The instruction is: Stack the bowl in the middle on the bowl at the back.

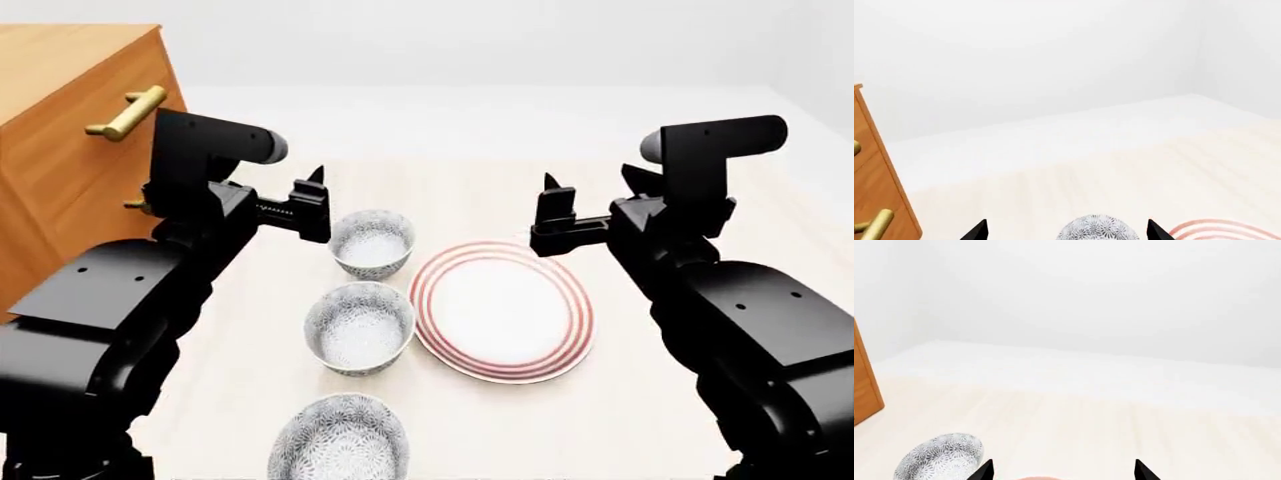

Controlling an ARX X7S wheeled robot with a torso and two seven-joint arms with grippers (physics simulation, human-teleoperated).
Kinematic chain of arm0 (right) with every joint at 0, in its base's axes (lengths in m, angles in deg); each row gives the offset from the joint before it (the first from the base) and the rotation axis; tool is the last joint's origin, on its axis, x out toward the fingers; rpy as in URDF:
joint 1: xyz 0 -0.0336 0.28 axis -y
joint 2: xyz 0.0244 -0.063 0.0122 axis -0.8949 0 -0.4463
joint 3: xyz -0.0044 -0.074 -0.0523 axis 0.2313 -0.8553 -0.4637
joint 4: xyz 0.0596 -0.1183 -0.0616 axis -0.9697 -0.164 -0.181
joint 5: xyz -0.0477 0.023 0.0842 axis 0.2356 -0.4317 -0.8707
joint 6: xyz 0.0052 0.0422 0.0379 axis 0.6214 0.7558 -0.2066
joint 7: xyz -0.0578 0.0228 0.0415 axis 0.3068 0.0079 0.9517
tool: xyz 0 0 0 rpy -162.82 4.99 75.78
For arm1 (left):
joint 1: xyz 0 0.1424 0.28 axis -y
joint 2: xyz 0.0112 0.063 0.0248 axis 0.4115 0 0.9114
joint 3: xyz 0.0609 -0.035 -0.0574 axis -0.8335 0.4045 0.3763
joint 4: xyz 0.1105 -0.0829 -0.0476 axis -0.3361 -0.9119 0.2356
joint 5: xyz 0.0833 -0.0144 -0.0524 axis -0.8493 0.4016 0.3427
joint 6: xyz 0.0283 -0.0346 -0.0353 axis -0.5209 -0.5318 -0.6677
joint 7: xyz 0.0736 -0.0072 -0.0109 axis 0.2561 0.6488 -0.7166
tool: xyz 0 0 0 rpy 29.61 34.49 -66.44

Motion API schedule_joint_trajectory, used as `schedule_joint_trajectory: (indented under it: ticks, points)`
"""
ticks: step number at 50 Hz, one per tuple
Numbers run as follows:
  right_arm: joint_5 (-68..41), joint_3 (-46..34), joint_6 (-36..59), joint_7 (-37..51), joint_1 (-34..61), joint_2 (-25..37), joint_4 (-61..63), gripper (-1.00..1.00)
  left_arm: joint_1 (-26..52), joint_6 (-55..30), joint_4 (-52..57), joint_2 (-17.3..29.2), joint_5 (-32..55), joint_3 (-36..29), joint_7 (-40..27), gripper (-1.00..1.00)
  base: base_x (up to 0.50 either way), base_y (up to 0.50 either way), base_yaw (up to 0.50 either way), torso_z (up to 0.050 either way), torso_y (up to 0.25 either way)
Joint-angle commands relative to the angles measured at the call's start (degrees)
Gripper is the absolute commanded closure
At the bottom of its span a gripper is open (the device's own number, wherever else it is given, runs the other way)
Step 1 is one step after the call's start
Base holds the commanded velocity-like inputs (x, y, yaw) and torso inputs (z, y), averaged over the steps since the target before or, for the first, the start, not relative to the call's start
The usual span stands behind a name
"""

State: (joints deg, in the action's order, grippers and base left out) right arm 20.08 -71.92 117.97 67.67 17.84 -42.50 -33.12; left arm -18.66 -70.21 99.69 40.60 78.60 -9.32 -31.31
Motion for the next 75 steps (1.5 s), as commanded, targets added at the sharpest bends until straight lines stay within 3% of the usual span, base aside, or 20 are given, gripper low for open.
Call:
schedule_joint_trajectory:
  ticks: [1,7,13,23,28,37,75]
  points:
    - [-0.54,0.22,0.55,0.37,-0.26,0.10,0.34,-1.00,-0.18,0.61,-0.26,0.04,0.06,-0.12,-0.29,-1.00,0.00,0.00,0.00,0.000,0.000]
    - [-0.37,-0.44,1.86,1.39,0.58,0.04,0.70,-1.00,0.03,-3.08,-0.09,0.41,0.29,-1.11,-0.75,-1.00,0.00,0.00,0.00,0.000,0.000]
    - [-0.80,-0.12,8.92,4.01,2.56,-0.31,1.45,-1.00,4.38,-15.38,-2.59,-0.07,2.33,-0.64,-1.60,-1.00,0.00,0.00,0.00,0.000,0.000]
    - [-1.42,0.46,10.10,4.53,2.97,-0.66,1.27,-1.00,12.95,-31.30,-10.73,-1.23,4.19,-1.12,-3.64,-1.00,0.00,0.00,0.00,0.000,0.000]
    - [-1.60,1.07,10.22,4.82,2.43,-0.63,1.34,-1.00,16.09,-31.38,-19.98,1.63,24.37,-1.48,-20.89,-1.00,0.00,0.00,0.00,0.000,0.000]
    - [-2.05,1.90,10.96,5.33,1.90,-0.56,1.67,-1.00,16.72,-31.13,-24.79,3.85,38.75,-2.48,-32.95,-1.00,0.00,0.00,0.00,0.000,0.000]
    - [-2.94,1.13,10.20,6.08,1.56,-0.15,-0.11,-1.00,16.66,-28.59,-29.82,5.41,46.88,-6.71,-38.92,-1.00,0.00,0.00,0.00,0.000,0.000]
